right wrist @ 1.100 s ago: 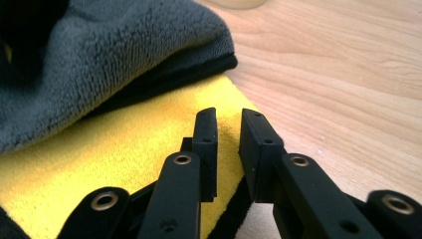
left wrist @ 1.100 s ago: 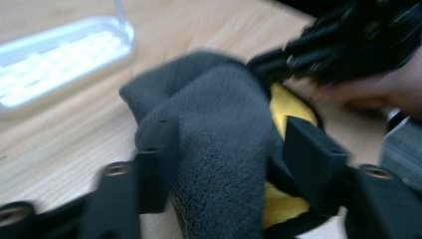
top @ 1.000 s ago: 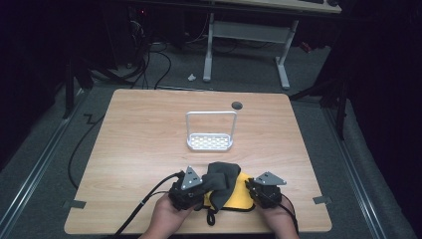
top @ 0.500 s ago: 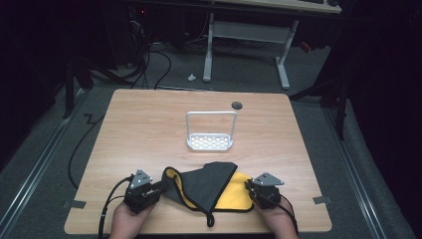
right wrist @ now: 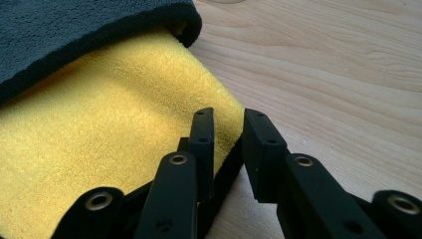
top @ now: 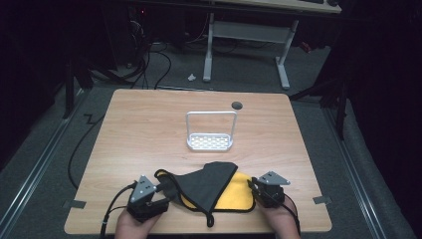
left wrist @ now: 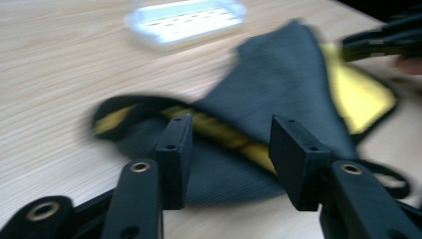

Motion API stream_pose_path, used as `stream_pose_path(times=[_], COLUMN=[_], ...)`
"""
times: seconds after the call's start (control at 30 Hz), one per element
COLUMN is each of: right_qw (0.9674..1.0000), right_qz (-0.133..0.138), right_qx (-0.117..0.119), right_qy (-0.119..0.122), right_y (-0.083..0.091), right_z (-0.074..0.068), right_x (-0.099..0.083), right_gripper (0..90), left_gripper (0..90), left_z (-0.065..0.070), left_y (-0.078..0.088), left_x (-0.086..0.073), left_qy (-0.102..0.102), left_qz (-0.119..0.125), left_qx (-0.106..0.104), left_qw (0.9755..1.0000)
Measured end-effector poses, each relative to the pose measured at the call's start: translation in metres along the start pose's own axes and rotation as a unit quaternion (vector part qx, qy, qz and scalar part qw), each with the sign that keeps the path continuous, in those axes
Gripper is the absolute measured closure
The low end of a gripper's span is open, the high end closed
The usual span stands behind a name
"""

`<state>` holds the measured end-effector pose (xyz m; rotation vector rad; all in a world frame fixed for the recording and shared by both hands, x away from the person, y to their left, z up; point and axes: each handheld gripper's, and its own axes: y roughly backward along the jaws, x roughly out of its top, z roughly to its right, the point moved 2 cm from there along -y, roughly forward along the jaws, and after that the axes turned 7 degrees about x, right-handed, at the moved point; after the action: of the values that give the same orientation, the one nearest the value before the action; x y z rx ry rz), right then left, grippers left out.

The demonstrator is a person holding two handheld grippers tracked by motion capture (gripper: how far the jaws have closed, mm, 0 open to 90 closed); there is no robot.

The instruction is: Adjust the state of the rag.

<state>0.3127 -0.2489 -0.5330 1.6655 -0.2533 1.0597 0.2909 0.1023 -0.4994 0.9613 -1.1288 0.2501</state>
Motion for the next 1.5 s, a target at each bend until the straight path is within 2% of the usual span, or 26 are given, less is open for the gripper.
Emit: stream_pose_path(times=[0.13,0.23,0.3,0.4,0.43,0.47,0.5,0.53,0.57,0.63,0.67,0.7,0.83,0.9,0.97,1.07,1.13,1.2,1.23,1.27,1.3,1.4,1.5], right_qw=[1.0,0.9999,1.0,1.0,1.0,0.9999,0.9999,0.9999,0.9999,0.9999,0.9999,0.9998,0.9998,0.9998,0.9997,0.9997,0.9997,0.9997,0.9997,0.9997,0.9997,0.9997,0.9997], right_qz=[0.003,0.002,0.001,0.001,0.002,0.002,0.002,0.0,-0.003,-0.008,-0.011,-0.013,-0.016,-0.016,-0.017,-0.018,-0.017,-0.017,-0.017,-0.016,-0.016,-0.017,-0.018], right_qx=[0.005,0.011,0.008,0.008,0.009,0.009,0.009,0.01,0.01,0.011,0.012,0.012,0.014,0.015,0.015,0.015,0.015,0.017,0.017,0.017,0.018,0.018,0.019], right_qy=[0.005,0.004,0.004,0.002,0.004,0.004,0.005,0.005,0.004,0.005,0.004,0.005,0.002,0.002,0.002,0.004,0.003,0.003,0.003,0.003,0.003,0.001,0.003], right_y=[-0.001,-0.002,-0.003,-0.003,-0.002,-0.002,-0.002,-0.002,-0.003,-0.004,-0.005,-0.006,-0.007,-0.007,-0.008,-0.008,-0.008,-0.008,-0.008,-0.008,-0.008,-0.008,-0.008], right_z=[-0.003,-0.006,-0.007,-0.007,-0.007,-0.007,-0.007,-0.007,-0.007,-0.006,-0.006,-0.006,-0.005,-0.005,-0.005,-0.005,-0.005,-0.005,-0.005,-0.005,-0.004,-0.004,-0.005], right_x=[0.001,0.001,0.002,0.002,0.002,0.002,0.002,0.002,0.001,0.0,0.0,0.0,-0.002,-0.002,-0.001,-0.001,-0.002,-0.002,-0.002,-0.002,-0.002,-0.002,-0.002], right_gripper=[72.6,71.1,70.5,68.9,68.1,67.7,67.6,67.6,67.6,68.3,68.8,69.2,69.7,69.8,70.3,70.5,70.6,70.6,70.6,70.7,70.8,71.1,71.1], left_gripper=[45.1,39.7,35.4,35.4,35.8,38.5,45.4,59.4,63.7,78.6,86.0,89.7,89.9,89.7,71.5,55.4,47.8,43.5,43.5,50.4,58.9,76.7,86.4], left_z=[0.026,0.049,0.063,0.074,0.074,0.073,0.072,0.071,0.069,0.064,0.062,0.06,0.054,0.056,0.061,0.071,0.077,0.082,0.083,0.083,0.082,0.076,0.074], left_y=[-0.022,-0.043,-0.06,-0.079,-0.082,-0.083,-0.083,-0.083,-0.083,-0.081,-0.08,-0.078,-0.063,-0.061,-0.066,-0.078,-0.087,-0.092,-0.092,-0.092,-0.091,-0.09,-0.085], left_x=[0.004,0.005,0.004,0.0,-0.001,0.0,0.001,0.002,0.002,0.003,0.004,0.006,0.016,0.019,0.019,0.017,0.013,0.008,0.006,0.006,0.006,0.008,0.01], left_qy=[-0.018,-0.048,-0.079,-0.124,-0.123,-0.115,-0.113,-0.118,-0.115,-0.098,-0.096,-0.096,-0.09,-0.079,-0.066,-0.063,-0.065,-0.07,-0.078,-0.087,-0.088,-0.074,-0.081], left_qz=[-0.015,-0.037,-0.068,-0.11,-0.112,-0.112,-0.114,-0.115,-0.115,-0.117,-0.114,-0.11,-0.08,-0.077,-0.085,-0.09,-0.103,-0.111,-0.107,-0.104,-0.105,-0.107,-0.098], left_qx=[-0.042,-0.072,-0.067,-0.021,-0.023,-0.029,-0.027,-0.022,-0.024,-0.032,-0.026,-0.022,-0.019,-0.034,-0.058,-0.074,-0.081,-0.074,-0.066,-0.049,-0.045,-0.048,-0.038], left_qw=[0.9988,0.9955,0.9923,0.986,0.9857,0.9866,0.9867,0.9862,0.9863,0.9878,0.9885,0.9891,0.9925,0.9932,0.9925,0.9912,0.9893,0.9886,0.989,0.9896,0.9896,0.9904,0.9912])
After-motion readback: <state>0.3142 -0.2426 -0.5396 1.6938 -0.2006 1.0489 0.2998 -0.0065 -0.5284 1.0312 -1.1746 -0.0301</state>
